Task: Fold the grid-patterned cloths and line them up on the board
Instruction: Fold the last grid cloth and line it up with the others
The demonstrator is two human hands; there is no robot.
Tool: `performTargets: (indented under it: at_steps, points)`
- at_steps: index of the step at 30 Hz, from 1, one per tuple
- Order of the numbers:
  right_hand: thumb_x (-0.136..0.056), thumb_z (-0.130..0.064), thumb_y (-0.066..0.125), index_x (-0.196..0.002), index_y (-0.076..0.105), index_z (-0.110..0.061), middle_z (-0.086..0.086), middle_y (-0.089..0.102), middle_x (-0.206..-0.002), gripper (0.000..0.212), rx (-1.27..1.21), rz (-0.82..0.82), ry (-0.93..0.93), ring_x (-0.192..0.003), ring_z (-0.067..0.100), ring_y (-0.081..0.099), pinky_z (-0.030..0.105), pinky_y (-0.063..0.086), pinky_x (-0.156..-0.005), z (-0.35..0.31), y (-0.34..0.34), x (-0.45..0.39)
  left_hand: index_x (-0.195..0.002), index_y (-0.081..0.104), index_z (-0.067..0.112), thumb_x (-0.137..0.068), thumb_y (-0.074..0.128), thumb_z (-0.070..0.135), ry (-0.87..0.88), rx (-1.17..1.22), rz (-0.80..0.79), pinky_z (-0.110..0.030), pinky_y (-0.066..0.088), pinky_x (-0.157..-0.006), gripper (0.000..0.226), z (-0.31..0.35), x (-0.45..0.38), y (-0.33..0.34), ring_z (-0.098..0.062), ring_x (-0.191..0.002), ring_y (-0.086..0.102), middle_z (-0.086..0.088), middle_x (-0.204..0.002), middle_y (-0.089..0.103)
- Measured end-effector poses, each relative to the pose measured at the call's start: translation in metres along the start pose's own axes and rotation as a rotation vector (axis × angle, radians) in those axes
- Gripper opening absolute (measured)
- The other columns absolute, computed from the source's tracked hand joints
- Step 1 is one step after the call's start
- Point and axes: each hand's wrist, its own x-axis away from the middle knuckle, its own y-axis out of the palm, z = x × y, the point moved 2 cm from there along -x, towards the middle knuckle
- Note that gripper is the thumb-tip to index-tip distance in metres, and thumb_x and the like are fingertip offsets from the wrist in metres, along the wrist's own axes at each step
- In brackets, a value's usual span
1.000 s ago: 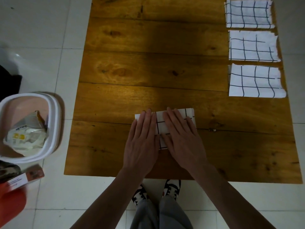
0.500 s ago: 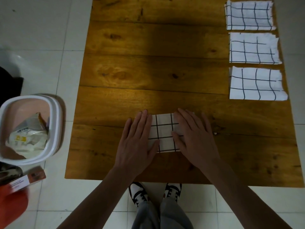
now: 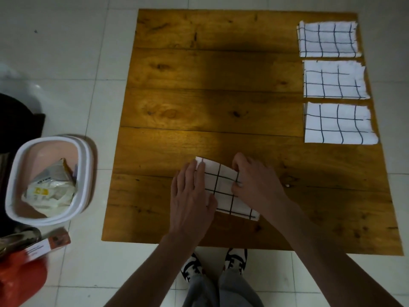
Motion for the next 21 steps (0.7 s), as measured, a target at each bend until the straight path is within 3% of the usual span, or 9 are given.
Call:
performTargets:
  at_steps: [2, 6, 10, 13, 15, 18, 21]
  points:
    - [-0.093, -0.027, 0.068, -0.115, 0.042, -0.026, -0.006, 0.059, -0.098, 0.035, -0.06, -0.058, 0.06, -0.089, 0.016, 0.056, 0.035, 0.039, -0.086, -0.002, 0.0, 0.004, -0.157, 0.039, 0.011, -0.084, 0.083, 0.03, -0.103, 0.022, 0.002, -0.047, 0.035, -0.119, 0.087, 0.006, 0.005, -0.002, -0.031, -0.147, 0.038, -0.012, -0.157, 0.047]
    - [-0.097, -0.032, 0.064, -0.109, 0.048, -0.026, -0.007, 0.047, -0.104, 0.021, -0.089, -0.107, 0.098, -0.101, 0.016, 0.052, 0.03, 0.041, -0.083, -0.001, 0.005, 0.012, -0.157, 0.038, 0.013, -0.081, 0.086, 0.035, -0.349, 0.114, -0.052, -0.048, 0.046, -0.109, 0.092, 0.015, 0.016, -0.006, -0.032, -0.138, 0.046, -0.012, -0.15, 0.049]
    - [-0.101, -0.029, 0.064, -0.109, 0.053, -0.024, -0.01, 0.059, -0.094, 0.014, -0.346, -0.145, 0.128, -0.078, 0.003, 0.058, 0.017, 0.043, -0.062, -0.007, -0.006, 0.03, -0.16, 0.03, 0.013, -0.087, 0.08, 0.037, -0.616, 0.272, -0.135, -0.05, 0.039, -0.113, 0.092, 0.026, 0.028, -0.022, -0.034, -0.142, 0.036, -0.013, -0.153, 0.04]
    - [-0.102, -0.028, 0.063, -0.112, 0.053, -0.026, -0.015, 0.059, -0.09, 0.014, -0.455, -0.132, 0.094, -0.074, 0.001, 0.06, 0.018, 0.049, -0.061, -0.018, -0.021, 0.047, -0.156, 0.031, 0.015, -0.096, 0.071, 0.037, -0.749, 0.415, -0.158, -0.047, 0.035, -0.115, 0.075, 0.032, 0.032, -0.037, -0.03, -0.143, 0.034, -0.008, -0.152, 0.04]
    - [-0.102, -0.027, 0.064, -0.109, 0.055, -0.027, -0.014, 0.064, -0.094, 0.012, -0.551, -0.115, 0.085, -0.082, 0.002, 0.065, 0.016, 0.054, -0.069, -0.026, -0.033, 0.057, -0.146, 0.043, 0.017, -0.099, 0.067, 0.033, -0.816, 0.591, -0.151, -0.048, 0.042, -0.113, 0.056, 0.034, 0.034, -0.046, -0.028, -0.137, 0.044, -0.005, -0.141, 0.05]
    - [-0.099, -0.025, 0.067, -0.108, 0.06, -0.026, -0.013, 0.07, -0.1, 0.011, -0.705, -0.073, 0.091, -0.091, -0.005, 0.066, 0.011, 0.053, -0.073, -0.038, -0.054, 0.07, -0.115, 0.055, 0.026, -0.102, 0.064, 0.027, -0.899, 0.985, -0.165, -0.042, 0.059, -0.089, 0.016, 0.039, 0.034, -0.067, -0.023, -0.108, 0.067, -0.004, -0.116, 0.067]
    - [-0.098, -0.026, 0.069, -0.114, 0.061, -0.023, -0.009, 0.073, -0.105, 0.018, -0.88, -0.051, 0.136, -0.091, -0.002, 0.071, 0.017, 0.058, -0.071, -0.051, -0.081, 0.084, -0.12, 0.066, 0.014, -0.105, 0.061, 0.024, -0.892, 1.156, -0.217, -0.038, 0.061, -0.083, 0.019, 0.042, 0.033, -0.099, -0.024, -0.099, 0.073, -0.008, -0.108, 0.075]
